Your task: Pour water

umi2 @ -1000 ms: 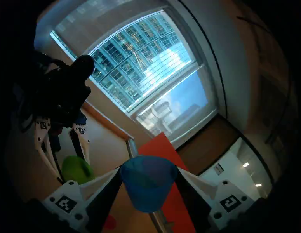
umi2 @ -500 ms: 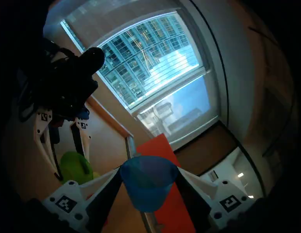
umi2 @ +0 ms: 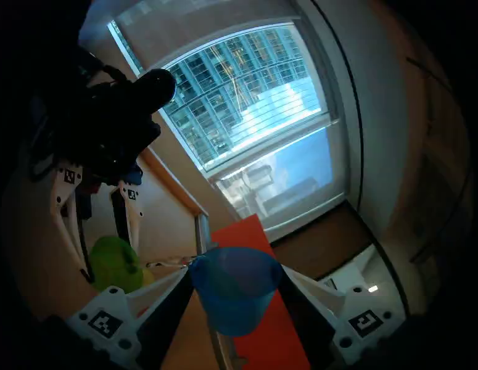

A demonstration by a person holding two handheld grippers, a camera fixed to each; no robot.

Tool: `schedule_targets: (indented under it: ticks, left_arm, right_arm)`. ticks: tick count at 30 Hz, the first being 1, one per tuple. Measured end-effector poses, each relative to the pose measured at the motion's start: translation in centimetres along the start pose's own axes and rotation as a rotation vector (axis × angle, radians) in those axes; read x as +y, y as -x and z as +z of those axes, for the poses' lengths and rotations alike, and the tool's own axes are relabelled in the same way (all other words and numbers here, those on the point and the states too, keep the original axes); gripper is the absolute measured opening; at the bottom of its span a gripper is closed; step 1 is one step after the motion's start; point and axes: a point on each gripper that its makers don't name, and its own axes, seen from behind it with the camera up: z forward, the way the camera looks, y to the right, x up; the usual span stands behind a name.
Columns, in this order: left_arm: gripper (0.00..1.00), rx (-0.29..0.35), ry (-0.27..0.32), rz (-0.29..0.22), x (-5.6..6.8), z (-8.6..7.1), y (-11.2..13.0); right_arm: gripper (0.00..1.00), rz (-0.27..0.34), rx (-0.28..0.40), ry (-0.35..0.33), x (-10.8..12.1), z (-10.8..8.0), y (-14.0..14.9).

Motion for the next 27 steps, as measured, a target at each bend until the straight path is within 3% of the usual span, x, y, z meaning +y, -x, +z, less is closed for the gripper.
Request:
schedule_targets:
  ticks: [27]
  left_arm:
    - [0.87,-0.002,0.000,0.006,-0.03,-0.10,-0.07]
  right_arm:
    - [0.92,-0.090,-0.006,0.019,1.05,0.19,0.07]
